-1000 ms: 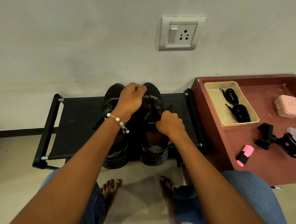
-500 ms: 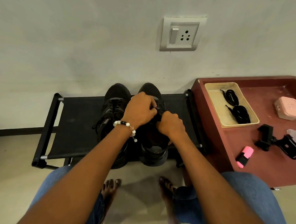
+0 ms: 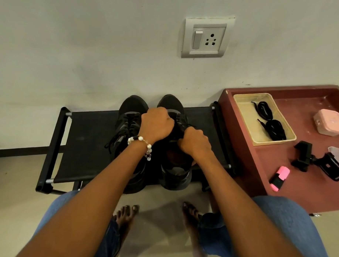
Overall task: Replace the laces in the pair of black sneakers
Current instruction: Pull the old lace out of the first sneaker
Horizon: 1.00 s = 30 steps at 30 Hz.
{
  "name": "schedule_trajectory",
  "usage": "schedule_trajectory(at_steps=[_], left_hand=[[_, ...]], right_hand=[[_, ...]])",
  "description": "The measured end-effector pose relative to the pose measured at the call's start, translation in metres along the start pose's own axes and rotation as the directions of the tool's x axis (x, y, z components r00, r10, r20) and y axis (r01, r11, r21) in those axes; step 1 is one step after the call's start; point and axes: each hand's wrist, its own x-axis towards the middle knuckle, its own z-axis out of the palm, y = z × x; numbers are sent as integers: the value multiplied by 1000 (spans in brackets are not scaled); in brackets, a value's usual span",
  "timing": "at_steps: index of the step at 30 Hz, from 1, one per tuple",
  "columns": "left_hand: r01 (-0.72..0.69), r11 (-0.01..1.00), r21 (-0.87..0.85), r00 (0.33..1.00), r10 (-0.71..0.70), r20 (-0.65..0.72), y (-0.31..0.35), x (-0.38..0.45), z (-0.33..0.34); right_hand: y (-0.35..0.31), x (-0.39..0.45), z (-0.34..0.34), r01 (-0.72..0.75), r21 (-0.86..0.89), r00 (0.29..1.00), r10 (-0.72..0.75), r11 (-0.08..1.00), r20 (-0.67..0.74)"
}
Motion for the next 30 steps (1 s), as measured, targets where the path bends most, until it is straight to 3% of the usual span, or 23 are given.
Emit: schedule_trajectory(at_steps=[1,3,4,5,6,8,10,12,15,19,22,25,30], left_hand=[[118,976,-182,992,-108,62,-4,3,-4],[343,751,-564,937,-232,261,-10,5,-14],[422,621,-660,905,-244,349,-11,4,-18],[467,565,-680,883,-260,390,-12,3,-20],[468,577,-669,883,-276,380,-13,3,-19],[319,812,-489,947,-259,188,-14,4,-14],[93,959,-269,996,-93,12,-11,0,-9],[-50,987,-153,999,51,1,-8,-2,-3],[-131,980,150,990,122,64,1,-6,3],[-167,896,411,968,229,-105,9,-15,20],[-208,884,419,945,293,-148,10,-16,27],[-241,932,271,956,277,-101,10,-11,19],[-54,996,-78,998,57,40,-1,0,-7]], right_hand=[[0,0,-1,-3,2,1000,3,1000,7],[-1,0,-2,-10,3,1000,10,1000,18],[-1,0,-2,-15,2,1000,15,1000,21],[-1,0,-2,-18,1,1000,18,1000,20],[-1,0,-2,-19,0,1000,19,1000,20],[0,0,-2,-13,1,1000,13,1000,19],[-1,0,-2,-6,3,1000,6,1000,16],[-1,0,-1,-3,2,1000,3,1000,10],[-1,0,0,-6,5,1000,6,1000,3],[0,0,1,2,-5,1000,-2,1000,-13],[0,-1,1,0,-11,1000,0,1000,-26],[0,-1,0,1,4,1000,-1,1000,-21],[0,0,0,0,17,1000,0,1000,0]])
